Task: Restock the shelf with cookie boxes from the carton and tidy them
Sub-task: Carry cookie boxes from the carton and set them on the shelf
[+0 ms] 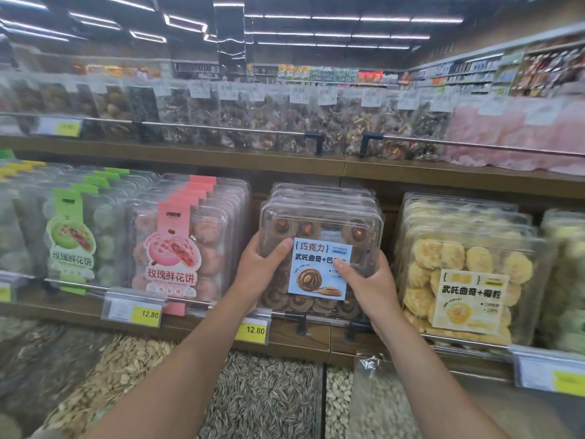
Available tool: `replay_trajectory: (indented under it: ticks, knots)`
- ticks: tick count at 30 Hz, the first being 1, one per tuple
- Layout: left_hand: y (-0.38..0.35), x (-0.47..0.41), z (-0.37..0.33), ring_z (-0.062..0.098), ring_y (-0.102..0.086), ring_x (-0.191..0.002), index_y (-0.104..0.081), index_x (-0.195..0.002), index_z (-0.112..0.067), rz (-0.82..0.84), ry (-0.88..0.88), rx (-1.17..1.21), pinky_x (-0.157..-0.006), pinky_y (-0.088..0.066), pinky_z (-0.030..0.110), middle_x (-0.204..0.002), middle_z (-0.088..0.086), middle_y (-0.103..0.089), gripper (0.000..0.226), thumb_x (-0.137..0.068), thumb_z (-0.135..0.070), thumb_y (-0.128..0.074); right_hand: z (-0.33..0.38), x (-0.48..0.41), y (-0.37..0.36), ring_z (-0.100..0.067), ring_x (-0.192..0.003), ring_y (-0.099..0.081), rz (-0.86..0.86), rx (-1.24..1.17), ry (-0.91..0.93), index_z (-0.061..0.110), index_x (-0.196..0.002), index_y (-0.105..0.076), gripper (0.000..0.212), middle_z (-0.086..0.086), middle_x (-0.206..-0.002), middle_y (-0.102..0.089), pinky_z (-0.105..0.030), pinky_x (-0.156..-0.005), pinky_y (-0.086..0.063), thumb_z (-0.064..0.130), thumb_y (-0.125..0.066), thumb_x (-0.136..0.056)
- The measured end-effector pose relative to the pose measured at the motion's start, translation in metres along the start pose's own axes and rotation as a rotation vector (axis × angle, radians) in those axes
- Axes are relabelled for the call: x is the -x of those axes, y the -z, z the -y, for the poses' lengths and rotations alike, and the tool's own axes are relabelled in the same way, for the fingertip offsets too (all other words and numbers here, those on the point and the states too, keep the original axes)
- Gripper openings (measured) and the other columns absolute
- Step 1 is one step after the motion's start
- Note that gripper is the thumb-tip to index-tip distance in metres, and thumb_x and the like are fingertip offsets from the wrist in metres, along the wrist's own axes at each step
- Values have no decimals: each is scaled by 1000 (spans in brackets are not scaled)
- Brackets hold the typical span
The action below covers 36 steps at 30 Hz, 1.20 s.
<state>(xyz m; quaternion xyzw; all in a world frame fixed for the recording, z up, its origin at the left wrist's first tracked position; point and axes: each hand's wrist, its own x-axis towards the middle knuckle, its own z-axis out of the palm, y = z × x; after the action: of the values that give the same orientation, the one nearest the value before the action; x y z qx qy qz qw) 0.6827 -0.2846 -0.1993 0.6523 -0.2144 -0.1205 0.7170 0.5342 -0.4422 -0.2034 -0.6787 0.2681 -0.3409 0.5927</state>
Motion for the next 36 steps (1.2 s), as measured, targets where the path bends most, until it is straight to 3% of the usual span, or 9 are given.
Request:
replay_trajectory:
  ticks: [4, 9, 12, 15, 18, 21, 23, 30, 36]
  knots:
    - [-1, 8, -5, 4, -73, -103, -65, -132, -28, -70, -64, -182, -82, -58, 22, -113, -15, -76, 45, -92, -43, -79, 15, 15, -2, 1, -97, -65, -53, 109, -31, 26, -143, -51, 72, 13, -120, -69, -22, -78, -54, 37, -88, -82]
    - [13, 23, -25, 16, -65, -124, -49, -148, -26, 24, 29, -470, -109, -51, 42, -135, -9, -69, 80, -82, -53, -85, 39, 29, -1, -25, -125, -62, -41, 391, -64, 10, -153, -35, 85, -5, -142, -62, -35, -97, -51, 40, -81, -88]
    - [22, 31, -34, 25, -60, -131, -33, -156, -18, 146, 112, -685, -110, -49, 41, -145, 0, -62, 97, -80, -36, -90, 55, 42, 7, -33, -142, -48, 72, 599, -149, 0, -162, -12, 101, -15, -159, -44, -41, -110, -46, 38, -76, -93]
    - [27, 40, -36, 27, -56, -138, -24, -159, -15, 125, 132, -746, -113, -48, 48, -155, 7, -53, 111, -72, -38, -90, 63, 59, 20, -33, -142, -47, 133, 738, -182, -1, -161, -11, 102, -17, -160, -40, -41, -110, -47, 36, -77, -92]
    - [24, 57, -49, 21, -39, -149, -15, -164, -22, 93, -35, -782, -122, -39, 50, -164, 2, -36, 122, -71, -39, -91, 67, 74, 29, -31, -147, -39, 115, 838, 6, 4, -161, -15, 106, -17, -162, -35, -40, -117, -42, 34, -83, -86]
    - [16, 63, -74, 28, -11, -162, 3, -168, -17, 112, -278, -1071, -130, -23, 47, -177, 6, 0, 122, -85, -31, -86, 89, 73, 32, -35, -158, -17, 74, 1099, 302, 14, -165, -7, 114, -12, -172, -13, -43, -126, -21, 37, -84, -84]
    - [8, 57, -91, 34, -2, -163, 12, -167, -15, 130, -364, -1284, -131, -17, 51, -177, 8, 12, 122, -90, -40, -80, 106, 63, 29, -40, -158, -13, 78, 1261, 421, 20, -165, -2, 120, -11, -174, -4, -50, -128, -20, 46, -84, -82]
    - [-9, 28, -115, 29, 12, -163, 22, -165, -22, 287, -386, -1721, -128, -10, 66, -176, 1, 19, 139, -80, -63, -80, 122, 24, 12, -38, -160, 7, 255, 1533, 490, 28, -164, 16, 136, -8, -174, 13, -60, -128, -8, 57, -84, -77]
    - [-13, 14, -100, 34, 0, -163, 12, -167, -17, 271, -430, -1807, -128, -20, 58, -177, 6, 6, 132, -82, -61, -80, 110, 10, 1, -37, -160, 3, 243, 1552, 498, 30, -162, 23, 141, -7, -175, 7, -59, -128, -13, 60, -85, -75]
